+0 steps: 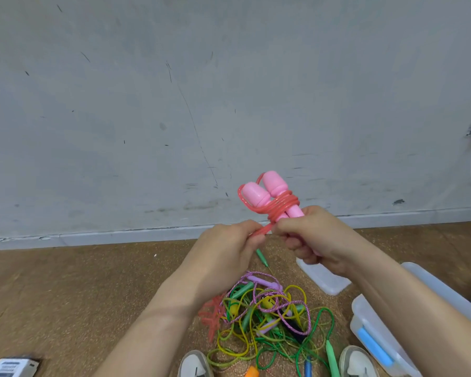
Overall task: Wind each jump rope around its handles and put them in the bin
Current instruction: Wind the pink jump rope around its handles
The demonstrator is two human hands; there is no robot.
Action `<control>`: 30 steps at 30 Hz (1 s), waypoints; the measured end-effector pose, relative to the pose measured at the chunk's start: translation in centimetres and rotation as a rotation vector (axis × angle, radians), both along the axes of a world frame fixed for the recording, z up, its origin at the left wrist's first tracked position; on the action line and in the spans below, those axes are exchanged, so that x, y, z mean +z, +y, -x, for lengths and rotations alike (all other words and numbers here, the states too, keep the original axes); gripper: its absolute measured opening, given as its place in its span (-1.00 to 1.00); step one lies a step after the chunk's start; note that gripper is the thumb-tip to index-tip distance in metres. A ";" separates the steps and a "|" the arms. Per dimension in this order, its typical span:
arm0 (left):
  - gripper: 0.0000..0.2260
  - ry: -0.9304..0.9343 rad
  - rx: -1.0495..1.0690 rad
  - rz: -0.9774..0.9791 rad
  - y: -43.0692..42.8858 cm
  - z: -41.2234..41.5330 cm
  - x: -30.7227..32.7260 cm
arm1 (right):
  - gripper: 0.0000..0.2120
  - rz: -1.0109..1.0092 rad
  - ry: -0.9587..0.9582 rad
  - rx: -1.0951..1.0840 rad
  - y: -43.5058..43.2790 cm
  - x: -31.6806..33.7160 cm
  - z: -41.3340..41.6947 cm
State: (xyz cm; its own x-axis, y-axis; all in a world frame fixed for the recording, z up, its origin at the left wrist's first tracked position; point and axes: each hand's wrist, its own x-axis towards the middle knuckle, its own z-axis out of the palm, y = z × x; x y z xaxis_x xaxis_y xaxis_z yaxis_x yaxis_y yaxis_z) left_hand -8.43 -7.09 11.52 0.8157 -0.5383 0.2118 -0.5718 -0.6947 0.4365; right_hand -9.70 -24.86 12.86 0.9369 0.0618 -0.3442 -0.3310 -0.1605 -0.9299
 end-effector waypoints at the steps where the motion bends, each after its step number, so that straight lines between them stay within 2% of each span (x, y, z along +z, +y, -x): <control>1: -0.83 0.096 0.037 0.050 -0.1 -0.1 -0.1 | -0.79 0.043 -0.032 -0.047 -0.1 -0.2 -0.3; 5: -0.77 0.418 0.156 0.297 -0.7 -0.4 -0.8 | -0.79 0.395 -0.235 -0.188 -0.2 -0.5 -1.0; 8: -0.76 0.503 0.201 0.447 -1.1 -0.6 -0.3 | -0.73 0.715 -0.376 -0.174 0.2 -0.7 -1.1; 10: -0.80 0.465 0.183 0.387 -1.4 -0.2 -0.1 | -0.75 0.899 -0.465 -0.148 0.5 -1.2 -1.5; 13: -0.93 0.427 0.139 0.239 -1.7 0.6 0.1 | -0.83 1.075 -0.484 -0.121 0.6 -2.3 -2.2; 15: -0.87 0.399 0.129 0.180 -1.4 1.1 0.5 | -0.83 1.153 -0.445 -0.102 0.2 -2.6 -2.3; 18: -0.80 0.036 0.108 -0.083 -1.1 1.8 1.4 | -0.87 1.251 -0.378 -0.027 0.0 -3.3 -2.0; 20: -0.78 -0.141 0.018 -0.152 -1.2 2.2 1.5 | -0.85 1.349 -0.375 0.093 0.6 -4.1 -1.5; 22: -0.80 -0.175 -0.065 -0.160 -1.0 1.8 1.4 | -0.79 1.394 -0.358 0.259 1.7 -4.6 -0.6; 24: -0.79 -0.180 -0.073 -0.100 -0.1 0.6 1.4 | -0.82 1.407 -0.366 0.378 2.6 -4.3 0.4; 26: -0.84 -0.128 -0.044 0.027 1.0 -0.3 1.2 | -0.85 1.444 -0.441 0.474 3.2 -3.1 1.5; 30: -0.95 0.273 -0.031 0.192 1.4 -1.6 0.5 | -0.93 1.457 -0.659 0.681 3.4 -0.9 3.0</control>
